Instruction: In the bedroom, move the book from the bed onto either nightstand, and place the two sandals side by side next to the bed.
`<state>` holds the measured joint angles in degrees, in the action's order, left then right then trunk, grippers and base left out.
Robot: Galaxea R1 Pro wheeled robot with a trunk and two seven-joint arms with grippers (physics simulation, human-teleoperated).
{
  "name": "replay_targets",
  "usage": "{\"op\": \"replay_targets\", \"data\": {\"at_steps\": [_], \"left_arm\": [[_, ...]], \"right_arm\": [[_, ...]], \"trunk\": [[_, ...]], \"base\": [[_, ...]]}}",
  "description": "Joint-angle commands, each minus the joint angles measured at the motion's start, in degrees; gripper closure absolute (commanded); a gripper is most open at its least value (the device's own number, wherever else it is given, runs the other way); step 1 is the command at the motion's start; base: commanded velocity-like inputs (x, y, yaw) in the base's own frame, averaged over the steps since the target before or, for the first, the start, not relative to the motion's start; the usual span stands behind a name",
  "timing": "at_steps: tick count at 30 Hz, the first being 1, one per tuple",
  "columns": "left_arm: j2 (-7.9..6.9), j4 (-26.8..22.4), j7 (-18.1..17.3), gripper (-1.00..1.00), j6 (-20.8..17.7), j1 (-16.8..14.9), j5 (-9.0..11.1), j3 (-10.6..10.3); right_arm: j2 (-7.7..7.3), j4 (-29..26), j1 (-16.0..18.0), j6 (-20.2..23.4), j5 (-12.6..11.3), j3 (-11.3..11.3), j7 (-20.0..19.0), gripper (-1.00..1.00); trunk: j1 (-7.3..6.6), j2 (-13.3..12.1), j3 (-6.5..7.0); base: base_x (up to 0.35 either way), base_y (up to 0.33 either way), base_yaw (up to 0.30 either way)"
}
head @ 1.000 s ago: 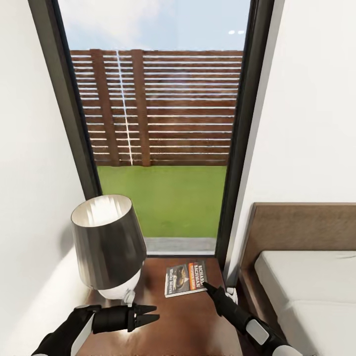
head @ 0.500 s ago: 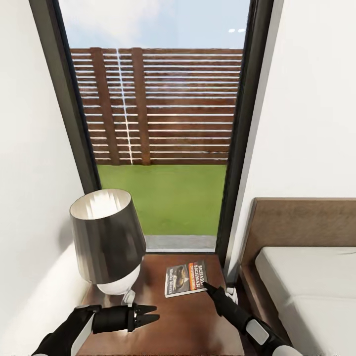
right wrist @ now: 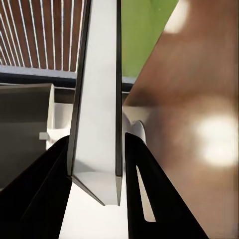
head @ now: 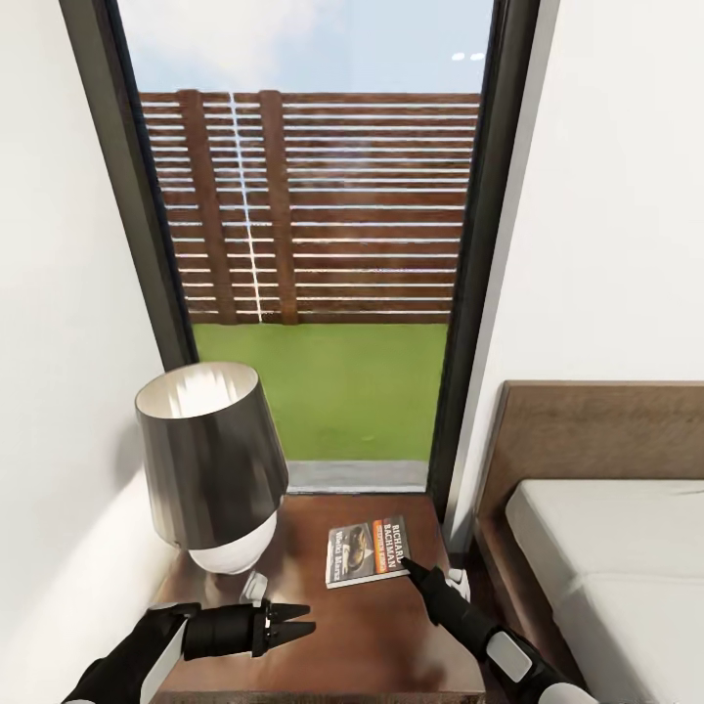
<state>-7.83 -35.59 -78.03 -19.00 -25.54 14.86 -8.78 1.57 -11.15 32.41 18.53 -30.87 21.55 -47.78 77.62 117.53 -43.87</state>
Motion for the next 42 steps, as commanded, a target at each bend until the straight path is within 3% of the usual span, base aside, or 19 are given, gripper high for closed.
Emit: {"op": "replay_targets", "data": {"at_steps": [1, 14, 19, 31, 37, 42], "left_arm": [[-0.08, 0.0, 0.0, -1.00, -0.6, 0.0, 0.5, -0.4], [-0.08, 0.0, 0.0, -1.00, -0.5, 0.0, 0.5, -0.4], [-0.06, 0.0, 0.0, -1.00, -0.5, 0.0, 0.5, -0.4], [-0.06, 0.0, 0.0, -1.00, -0.5, 0.0, 0.5, -0.4], [-0.03, 0.0, 0.0, -1.00, -0.5, 0.0, 0.5, -0.4], [0.00, 0.0, 0.0, -1.00, -0.5, 0.0, 0.5, -0.4]], "right_arm": [[0.01, 0.0, 0.0, 0.5, -0.5, 0.1, 0.0, 1.00], [0.01, 0.0, 0.0, 0.6, -0.5, 0.1, 0.0, 1.00], [0.00, 0.0, 0.0, 1.1, -0.6, 0.1, -0.5, 1.00], [0.01, 0.0, 0.0, 1.4, -0.8, 0.1, -1.0, 1.00], [0.01, 0.0, 0.0, 1.4, -0.7, 0.1, -5.9, 1.00], [0.01, 0.0, 0.0, 1.4, -0.8, 0.1, -6.6, 1.00]], "trunk": [[0.22, 0.4, -0.24], [0.44, 0.8, -0.42], [1.53, 2.8, -1.32], [1.53, 2.8, -1.32], [1.53, 2.8, -1.32], [1.75, 3.2, -1.50]], "base": [[0.000, 0.000, 0.000], [0.000, 0.000, 0.000], [0.000, 0.000, 0.000], [0.000, 0.000, 0.000], [0.000, 0.000, 0.000], [0.000, 0.000, 0.000]]}}
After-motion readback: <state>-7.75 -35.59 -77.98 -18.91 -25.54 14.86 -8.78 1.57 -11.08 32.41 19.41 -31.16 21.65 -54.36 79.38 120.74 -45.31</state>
